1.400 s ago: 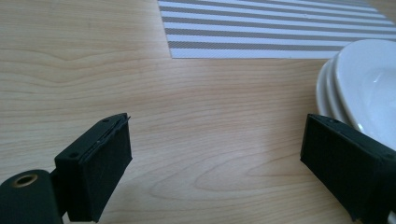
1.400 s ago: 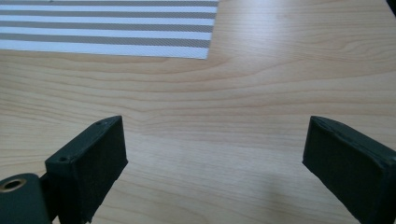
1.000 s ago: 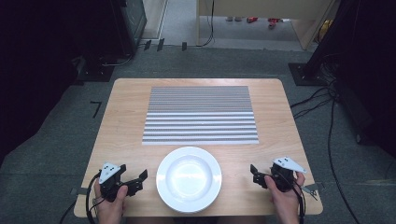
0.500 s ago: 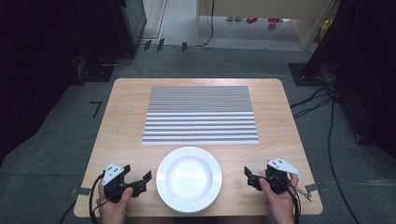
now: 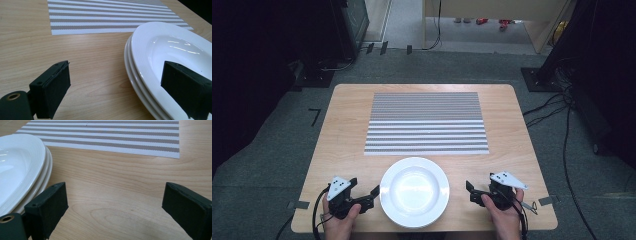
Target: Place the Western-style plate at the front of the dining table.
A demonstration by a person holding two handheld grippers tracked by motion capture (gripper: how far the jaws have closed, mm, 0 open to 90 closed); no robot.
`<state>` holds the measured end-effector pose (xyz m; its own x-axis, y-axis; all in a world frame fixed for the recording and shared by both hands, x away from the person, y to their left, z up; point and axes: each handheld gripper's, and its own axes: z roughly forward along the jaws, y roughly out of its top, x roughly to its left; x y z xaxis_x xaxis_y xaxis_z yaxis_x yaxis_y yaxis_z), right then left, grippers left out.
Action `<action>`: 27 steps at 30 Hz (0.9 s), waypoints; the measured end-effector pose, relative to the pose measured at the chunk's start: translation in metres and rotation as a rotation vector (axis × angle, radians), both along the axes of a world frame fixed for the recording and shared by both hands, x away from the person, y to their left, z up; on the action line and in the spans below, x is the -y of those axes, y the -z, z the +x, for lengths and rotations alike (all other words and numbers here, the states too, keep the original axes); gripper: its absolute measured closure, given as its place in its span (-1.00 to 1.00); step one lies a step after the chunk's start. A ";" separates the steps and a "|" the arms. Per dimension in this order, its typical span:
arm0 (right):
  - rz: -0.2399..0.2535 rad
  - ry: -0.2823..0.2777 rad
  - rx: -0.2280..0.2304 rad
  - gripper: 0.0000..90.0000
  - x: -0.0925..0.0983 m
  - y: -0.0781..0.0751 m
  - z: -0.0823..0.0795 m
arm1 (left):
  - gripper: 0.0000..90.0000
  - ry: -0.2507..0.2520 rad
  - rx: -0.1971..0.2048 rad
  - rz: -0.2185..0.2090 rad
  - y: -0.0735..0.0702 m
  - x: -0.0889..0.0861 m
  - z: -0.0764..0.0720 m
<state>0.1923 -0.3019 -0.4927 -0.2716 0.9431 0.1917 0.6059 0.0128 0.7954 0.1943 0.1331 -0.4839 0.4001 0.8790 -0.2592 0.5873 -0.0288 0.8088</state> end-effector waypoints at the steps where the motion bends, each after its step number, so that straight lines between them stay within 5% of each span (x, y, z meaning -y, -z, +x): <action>1: 0.000 0.000 0.000 -0.86 0.000 0.000 0.000 | -0.80 0.000 0.000 0.000 0.000 0.000 0.000; 24: 0.037 -0.055 0.008 -0.82 -0.024 0.001 -0.002 | -0.80 0.062 -0.009 0.022 0.005 0.023 -0.003; 27: 0.036 -0.048 0.011 -0.65 -0.027 0.001 -0.002 | -0.80 0.065 -0.012 0.025 0.006 0.025 -0.003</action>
<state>0.1902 -0.2750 -0.4938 -0.3182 0.9216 0.2225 0.5969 0.0125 0.8022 0.1914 0.1081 -0.4901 0.4535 0.8577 -0.2425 0.5935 -0.0876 0.8000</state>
